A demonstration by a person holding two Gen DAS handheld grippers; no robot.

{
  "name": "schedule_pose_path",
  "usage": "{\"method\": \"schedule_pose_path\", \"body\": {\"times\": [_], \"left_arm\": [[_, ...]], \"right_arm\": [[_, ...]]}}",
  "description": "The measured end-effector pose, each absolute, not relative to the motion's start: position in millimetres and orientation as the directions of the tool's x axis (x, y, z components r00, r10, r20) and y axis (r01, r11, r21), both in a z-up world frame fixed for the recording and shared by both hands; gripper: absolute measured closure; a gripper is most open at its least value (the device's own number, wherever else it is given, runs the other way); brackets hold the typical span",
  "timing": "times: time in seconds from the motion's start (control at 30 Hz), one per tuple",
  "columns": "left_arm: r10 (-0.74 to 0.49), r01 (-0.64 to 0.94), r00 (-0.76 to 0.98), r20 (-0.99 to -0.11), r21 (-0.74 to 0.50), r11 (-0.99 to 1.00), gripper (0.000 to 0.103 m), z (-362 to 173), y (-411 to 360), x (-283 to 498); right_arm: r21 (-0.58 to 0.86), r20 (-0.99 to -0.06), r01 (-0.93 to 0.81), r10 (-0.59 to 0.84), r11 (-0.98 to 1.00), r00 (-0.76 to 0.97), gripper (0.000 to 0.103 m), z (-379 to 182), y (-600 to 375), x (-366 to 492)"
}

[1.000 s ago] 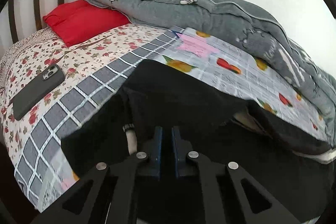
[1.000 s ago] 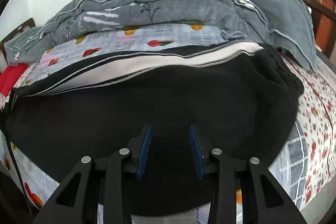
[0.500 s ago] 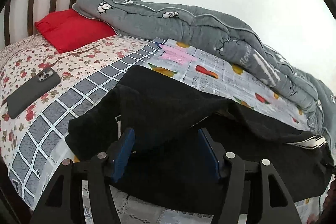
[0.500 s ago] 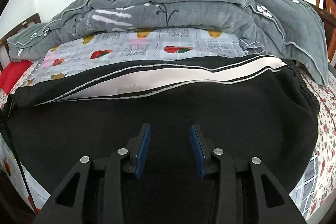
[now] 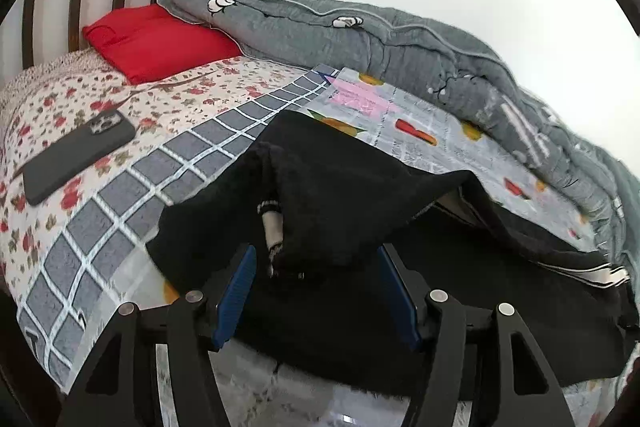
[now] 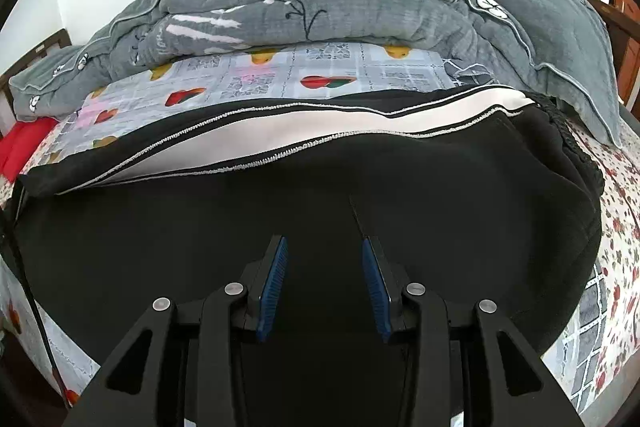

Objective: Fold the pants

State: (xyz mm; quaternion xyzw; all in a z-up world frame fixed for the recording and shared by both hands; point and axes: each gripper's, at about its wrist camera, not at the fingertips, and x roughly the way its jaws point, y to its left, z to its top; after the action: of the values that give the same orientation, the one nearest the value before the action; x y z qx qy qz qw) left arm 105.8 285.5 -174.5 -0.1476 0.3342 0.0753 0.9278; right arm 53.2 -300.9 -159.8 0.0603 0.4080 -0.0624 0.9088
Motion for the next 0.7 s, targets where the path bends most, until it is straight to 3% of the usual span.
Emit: {"method": "schedule_pose_path", "body": {"times": [0.17,0.37,0.43,0.5,0.7], "left_arm": [[0.131,-0.271,0.711,-0.691,-0.098,0.958,0.073,-179,275,133],[0.153,-0.317,0.800,-0.580,-0.192,0.929,0.080,-148,293,150],[0.164,-0.324,0.820,-0.548,-0.208,0.923,0.089,-137,297,163],[0.212,-0.359,0.827,-0.520,-0.200,0.912,0.089,-126,303,181],[0.148,-0.353,0.833,-0.532,-0.307,0.884,0.090,-117,323,226]], "right_arm": [[0.039,-0.753,0.165,-0.080,0.985,0.653,0.064,-160,-300,52],[-0.006,-0.747,0.158,-0.109,0.987,0.656,0.064,-155,-295,63],[-0.021,-0.740,0.153,-0.119,0.988,0.662,0.064,-152,-291,70],[-0.035,-0.734,0.142,-0.122,0.989,0.668,0.064,-149,-287,79],[-0.118,-0.693,0.054,-0.121,0.992,0.711,0.064,-136,-265,115]]}}
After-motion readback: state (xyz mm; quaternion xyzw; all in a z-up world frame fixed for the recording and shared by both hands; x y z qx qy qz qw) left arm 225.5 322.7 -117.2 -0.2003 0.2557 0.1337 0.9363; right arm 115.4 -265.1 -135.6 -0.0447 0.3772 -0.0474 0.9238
